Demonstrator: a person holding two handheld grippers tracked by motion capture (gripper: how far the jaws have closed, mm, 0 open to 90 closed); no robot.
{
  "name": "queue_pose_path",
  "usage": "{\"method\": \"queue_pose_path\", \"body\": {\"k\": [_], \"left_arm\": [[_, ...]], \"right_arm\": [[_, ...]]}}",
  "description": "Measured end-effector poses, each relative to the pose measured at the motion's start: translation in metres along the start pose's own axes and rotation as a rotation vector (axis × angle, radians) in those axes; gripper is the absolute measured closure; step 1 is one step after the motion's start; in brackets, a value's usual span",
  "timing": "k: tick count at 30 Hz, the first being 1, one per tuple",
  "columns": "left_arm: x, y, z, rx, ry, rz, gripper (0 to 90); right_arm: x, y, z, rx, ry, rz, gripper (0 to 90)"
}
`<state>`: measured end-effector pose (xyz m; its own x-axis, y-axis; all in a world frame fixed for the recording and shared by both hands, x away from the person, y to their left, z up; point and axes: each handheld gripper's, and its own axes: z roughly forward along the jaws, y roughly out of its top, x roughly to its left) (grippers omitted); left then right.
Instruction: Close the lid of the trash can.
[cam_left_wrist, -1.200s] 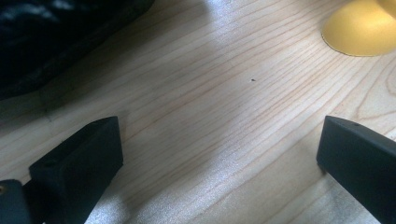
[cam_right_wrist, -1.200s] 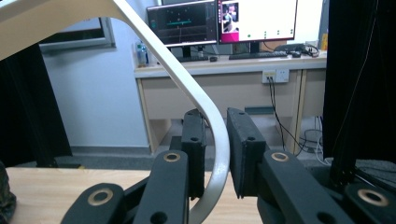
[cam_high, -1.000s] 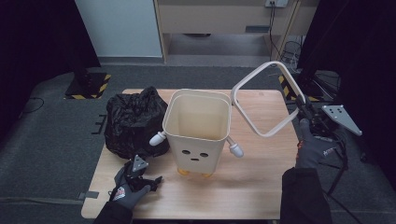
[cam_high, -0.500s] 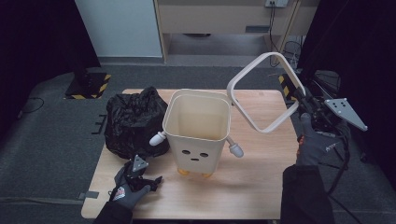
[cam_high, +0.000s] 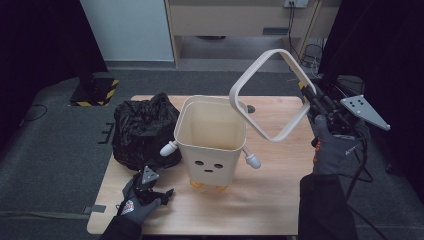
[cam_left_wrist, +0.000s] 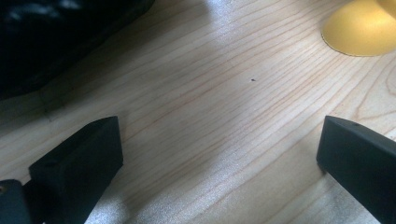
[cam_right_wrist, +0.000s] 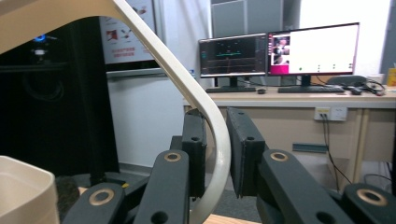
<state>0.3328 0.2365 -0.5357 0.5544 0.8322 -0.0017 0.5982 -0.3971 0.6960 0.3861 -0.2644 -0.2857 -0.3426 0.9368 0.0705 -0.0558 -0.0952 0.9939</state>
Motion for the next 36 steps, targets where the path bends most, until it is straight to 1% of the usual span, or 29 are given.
{"method": "queue_pose_path", "body": {"k": [6, 13, 16, 21, 25, 35, 36], "left_arm": [[0.000, 0.000, 0.000, 0.000, 0.000, 0.000, 0.0], [0.000, 0.000, 0.000, 0.000, 0.000, 0.000, 0.0], [0.000, 0.000, 0.000, 0.000, 0.000, -0.001, 0.0], [0.000, 0.000, 0.000, 0.000, 0.000, 0.000, 0.0], [0.000, 0.000, 0.000, 0.000, 0.000, 0.000, 0.0], [0.000, 0.000, 0.000, 0.001, -0.001, 0.000, 0.0], [0.000, 0.000, 0.000, 0.001, -0.001, 0.000, 0.0]], "right_arm": [[0.009, 0.006, 0.007, 0.010, 0.059, -0.014, 78.7], [0.018, 0.008, 0.016, 0.039, 0.137, -0.024, 78.7], [0.021, 0.009, 0.020, 0.049, 0.175, -0.014, 78.7], [0.026, 0.013, 0.024, 0.068, 0.220, -0.011, 78.7], [0.030, 0.015, 0.028, 0.072, 0.263, -0.003, 78.6], [0.047, 0.020, 0.039, 0.108, 0.337, 0.003, 78.6], [0.049, 0.020, 0.040, 0.115, 0.343, 0.009, 78.6]]}}
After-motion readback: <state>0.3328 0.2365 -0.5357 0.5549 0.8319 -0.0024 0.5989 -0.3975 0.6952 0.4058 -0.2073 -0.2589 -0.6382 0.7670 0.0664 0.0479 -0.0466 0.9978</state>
